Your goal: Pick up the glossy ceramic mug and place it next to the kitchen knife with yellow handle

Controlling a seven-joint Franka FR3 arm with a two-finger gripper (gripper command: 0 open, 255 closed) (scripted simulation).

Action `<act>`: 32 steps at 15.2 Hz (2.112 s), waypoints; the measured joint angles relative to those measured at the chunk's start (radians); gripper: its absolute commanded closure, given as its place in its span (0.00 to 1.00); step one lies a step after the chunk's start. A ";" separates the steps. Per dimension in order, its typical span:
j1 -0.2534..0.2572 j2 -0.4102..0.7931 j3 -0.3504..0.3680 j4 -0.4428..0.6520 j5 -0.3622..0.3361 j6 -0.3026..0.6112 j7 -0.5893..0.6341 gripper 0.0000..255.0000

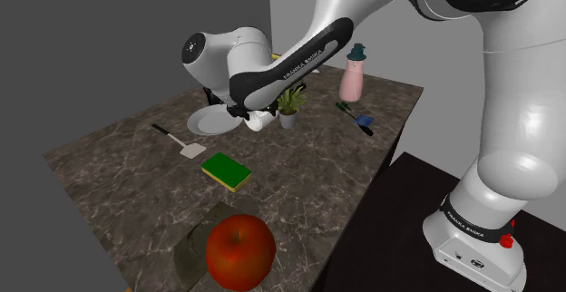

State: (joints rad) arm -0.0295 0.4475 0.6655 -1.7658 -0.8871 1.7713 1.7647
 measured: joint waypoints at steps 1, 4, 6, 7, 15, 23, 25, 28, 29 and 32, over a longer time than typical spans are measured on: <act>-0.002 0.005 -0.004 -0.002 -0.006 0.006 0.003 0.00; -0.011 0.016 -0.015 -0.019 -0.023 0.032 0.013 0.00; -0.016 0.019 -0.019 -0.028 -0.029 0.044 0.017 0.00; -0.016 0.019 -0.019 -0.029 -0.029 0.045 0.017 0.00; -0.016 0.020 -0.020 -0.028 -0.031 0.047 0.018 1.00; -0.018 0.016 -0.018 -0.028 -0.028 0.044 0.014 1.00; -0.020 0.007 -0.015 -0.022 -0.020 0.035 0.004 1.00; -0.023 -0.012 -0.008 -0.006 -0.004 0.014 -0.021 1.00; -0.026 -0.022 -0.005 -0.006 0.003 0.009 -0.029 1.00; -0.028 -0.040 0.002 0.008 0.019 -0.012 -0.049 1.00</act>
State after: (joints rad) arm -0.0578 0.4073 0.6677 -1.7576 -0.8684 1.7589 1.7154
